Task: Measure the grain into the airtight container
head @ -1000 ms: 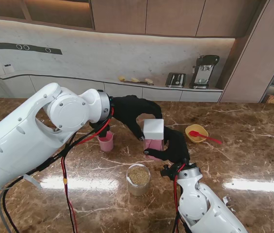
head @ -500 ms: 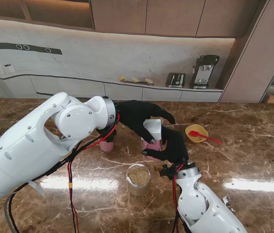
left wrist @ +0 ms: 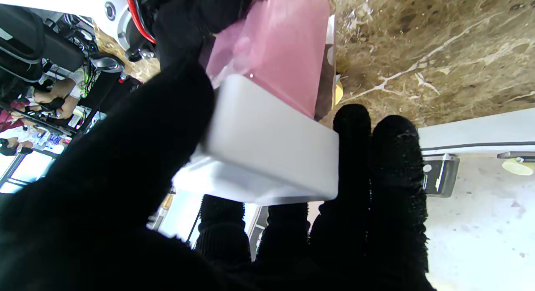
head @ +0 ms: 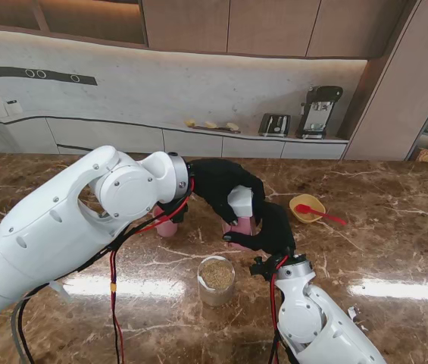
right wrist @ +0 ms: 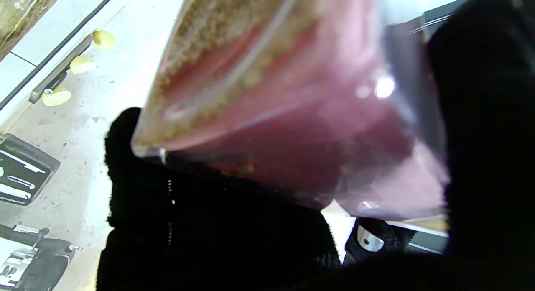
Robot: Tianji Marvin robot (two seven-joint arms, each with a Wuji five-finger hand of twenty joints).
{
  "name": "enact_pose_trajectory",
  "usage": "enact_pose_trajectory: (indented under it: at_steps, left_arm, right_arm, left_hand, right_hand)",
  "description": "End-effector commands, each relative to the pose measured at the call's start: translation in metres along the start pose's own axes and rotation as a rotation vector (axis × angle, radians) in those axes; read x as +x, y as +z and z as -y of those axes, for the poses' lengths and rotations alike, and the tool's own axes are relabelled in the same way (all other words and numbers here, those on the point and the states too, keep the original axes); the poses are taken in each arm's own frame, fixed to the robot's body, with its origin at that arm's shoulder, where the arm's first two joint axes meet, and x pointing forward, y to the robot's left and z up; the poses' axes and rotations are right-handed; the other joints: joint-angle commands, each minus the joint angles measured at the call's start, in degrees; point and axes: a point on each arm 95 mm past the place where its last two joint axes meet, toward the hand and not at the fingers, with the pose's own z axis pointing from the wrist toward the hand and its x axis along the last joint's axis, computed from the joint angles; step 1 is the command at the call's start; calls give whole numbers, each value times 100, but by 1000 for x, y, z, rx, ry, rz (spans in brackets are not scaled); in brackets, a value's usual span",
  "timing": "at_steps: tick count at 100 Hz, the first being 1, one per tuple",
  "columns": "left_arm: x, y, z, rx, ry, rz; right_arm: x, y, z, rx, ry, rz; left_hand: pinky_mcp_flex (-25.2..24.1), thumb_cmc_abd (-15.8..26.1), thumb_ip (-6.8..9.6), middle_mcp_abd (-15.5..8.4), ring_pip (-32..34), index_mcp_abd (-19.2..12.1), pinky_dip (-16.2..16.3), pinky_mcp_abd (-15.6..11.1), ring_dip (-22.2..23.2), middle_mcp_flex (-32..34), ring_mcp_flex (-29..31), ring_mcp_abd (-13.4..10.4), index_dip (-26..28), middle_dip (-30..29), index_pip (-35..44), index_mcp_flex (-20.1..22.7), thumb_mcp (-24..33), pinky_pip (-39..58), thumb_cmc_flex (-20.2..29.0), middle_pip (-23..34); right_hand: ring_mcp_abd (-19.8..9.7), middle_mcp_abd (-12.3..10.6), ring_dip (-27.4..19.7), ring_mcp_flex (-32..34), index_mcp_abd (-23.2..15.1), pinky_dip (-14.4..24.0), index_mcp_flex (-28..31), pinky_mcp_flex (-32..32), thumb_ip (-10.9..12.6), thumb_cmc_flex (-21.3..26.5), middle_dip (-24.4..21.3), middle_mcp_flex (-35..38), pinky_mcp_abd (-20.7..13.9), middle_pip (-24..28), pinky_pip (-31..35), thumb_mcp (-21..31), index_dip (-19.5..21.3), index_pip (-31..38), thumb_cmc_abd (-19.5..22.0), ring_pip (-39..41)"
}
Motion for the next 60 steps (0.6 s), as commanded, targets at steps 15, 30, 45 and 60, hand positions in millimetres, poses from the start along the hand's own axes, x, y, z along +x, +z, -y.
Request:
enact_pose_trajectory:
  at_steps: [15, 30, 45, 60]
  left_arm:
    - [-2, 4, -6, 21, -49, 6]
    - [-4, 5, -8, 43, -97, 20]
    - [-8, 4, -8, 62, -99, 42]
    - [-10, 2, -7, 84, -84, 61]
  right_arm:
    - [0, -1, 3, 2, 7, 7]
    - [0, -1, 3, -1, 14, 10]
    - [0, -1, 3, -2, 21, 18]
    - [0, -2, 4, 7, 27, 32]
  left_hand:
    - [847, 127, 32, -527, 173, 22, -370, 40, 326, 2016, 1095, -114, -493, 852, 1128, 2112, 356, 282, 1565, -948]
    - [1074, -24, 2, -573, 54, 27, -577, 163, 173, 2621, 1302, -3, -1244, 422, 1063, 2918, 617, 281, 1591, -1250]
    - [1112, -59, -17, -682, 19, 38, -653, 255, 162, 2854, 1351, 12, -1394, 313, 1118, 3239, 769, 285, 1647, -1296]
    - [1138, -91, -30, -721, 8, 23, -669, 292, 163, 2950, 1383, 9, -1388, 290, 1156, 3325, 840, 311, 1653, -1311]
  right_hand:
    - [-669, -941, 78, 258, -2115, -19, 645, 41, 381, 2032, 166, 316, -178, 435, 100, 2073, 184, 905, 1141, 332]
    - [-636, -882, 9, 212, -2043, -75, 452, 34, 378, 1934, 73, 265, -183, 332, -10, 2074, 112, 973, 1023, 188]
    - [-612, -833, -50, 29, -1888, -170, 86, -28, 349, 1760, 7, 9, -211, 131, -192, 2097, -18, 901, 868, -73]
    - [-638, -750, 22, -326, -1509, -262, -487, -212, 338, 1445, -43, -603, -271, -351, -507, 2119, 172, -78, 878, -741]
